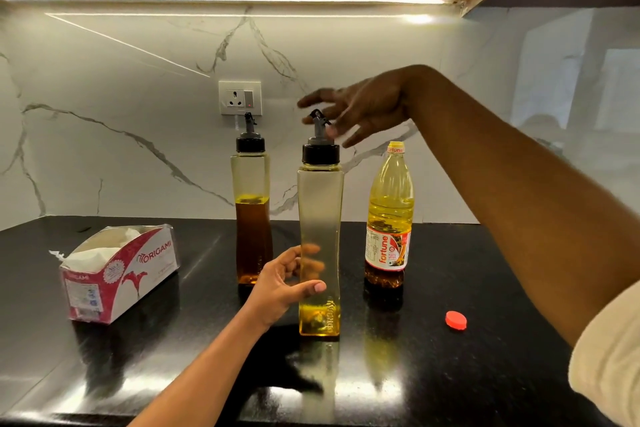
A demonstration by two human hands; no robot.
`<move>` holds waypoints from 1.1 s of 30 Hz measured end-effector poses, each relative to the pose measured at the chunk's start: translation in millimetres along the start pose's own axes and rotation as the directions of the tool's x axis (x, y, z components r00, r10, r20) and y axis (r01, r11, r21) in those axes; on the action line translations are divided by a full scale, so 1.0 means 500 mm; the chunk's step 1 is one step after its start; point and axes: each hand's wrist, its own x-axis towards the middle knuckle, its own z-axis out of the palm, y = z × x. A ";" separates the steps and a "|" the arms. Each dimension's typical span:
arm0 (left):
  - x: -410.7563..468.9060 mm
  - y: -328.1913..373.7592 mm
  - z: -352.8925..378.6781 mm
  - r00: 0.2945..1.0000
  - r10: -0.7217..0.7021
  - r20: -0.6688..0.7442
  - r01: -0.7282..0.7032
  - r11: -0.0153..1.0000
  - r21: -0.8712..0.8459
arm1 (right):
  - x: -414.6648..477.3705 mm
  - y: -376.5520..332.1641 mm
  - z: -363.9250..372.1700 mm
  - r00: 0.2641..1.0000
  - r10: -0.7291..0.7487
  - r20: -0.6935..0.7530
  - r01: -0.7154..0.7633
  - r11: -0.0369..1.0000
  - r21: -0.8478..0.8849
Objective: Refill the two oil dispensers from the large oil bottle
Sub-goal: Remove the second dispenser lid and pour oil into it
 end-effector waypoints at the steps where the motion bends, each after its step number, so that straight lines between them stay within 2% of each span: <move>1: 0.000 0.000 0.000 1.000 0.000 -0.004 0.000 1.000 0.000 | -0.004 -0.005 -0.006 0.998 -0.015 -0.065 0.016 1.000 0.018; 2: 0.001 -0.001 0.000 1.000 0.001 -0.006 -0.001 1.000 0.002 | -0.006 -0.015 -0.009 0.989 0.006 -0.147 -0.008 1.000 -0.014; 4: 0.001 -0.004 -0.002 1.000 0.003 -0.002 -0.003 1.000 0.011 | 0.003 -0.041 0.006 0.956 0.124 -0.266 -0.182 0.962 -0.204; 6: 0.001 -0.005 -0.003 1.000 0.001 0.003 -0.001 1.000 0.012 | 0.028 -0.062 0.032 0.926 0.223 -0.304 -0.335 0.857 -0.391; 7: 0.001 -0.004 -0.003 1.000 0.001 0.002 -0.001 1.000 0.011 | 0.041 -0.068 0.042 0.919 0.241 -0.311 -0.364 0.821 -0.440; 10: 0.001 -0.005 -0.003 1.000 0.001 0.000 -0.001 1.000 0.003 | 0.055 -0.077 0.046 0.942 0.214 -0.259 -0.323 0.787 -0.525; 14: 0.000 -0.007 -0.002 1.000 -0.001 0.001 0.001 1.000 -0.008 | 0.025 -0.085 0.030 0.978 0.206 -0.029 -0.189 0.823 -0.536; 16: 0.000 -0.006 -0.003 1.000 -0.001 -0.001 0.001 1.000 -0.013 | 0.012 -0.088 0.024 0.987 0.153 -0.051 -0.158 0.852 -0.499; 18: 0.000 -0.005 -0.002 1.000 -0.002 -0.005 0.002 1.000 -0.017 | 0.013 -0.092 0.019 0.973 0.139 -0.182 -0.209 0.865 -0.456; 21: 0.000 -0.006 -0.002 1.000 0.000 -0.005 0.000 1.000 -0.016 | 0.038 -0.101 0.031 0.909 0.276 -0.312 -0.399 0.789 -0.467; 23: 0.000 -0.005 -0.002 1.000 0.003 -0.003 -0.003 1.000 -0.006 | 0.060 -0.098 0.041 0.903 0.272 -0.332 -0.417 0.740 -0.528; 26: -0.001 -0.003 0.001 1.000 0.002 -0.001 -0.002 1.000 -0.005 | 0.060 -0.093 0.037 0.941 0.201 -0.273 -0.330 0.730 -0.599; 31: -0.003 -0.003 -0.001 1.000 0.007 -0.003 -0.007 1.000 0.003 | 0.027 -0.096 0.017 0.984 0.172 -0.050 -0.174 0.846 -0.504; 33: -0.003 -0.002 -0.002 1.000 0.005 -0.003 -0.005 1.000 0.003 | 0.013 -0.095 0.017 0.992 0.123 -0.028 -0.122 0.881 -0.457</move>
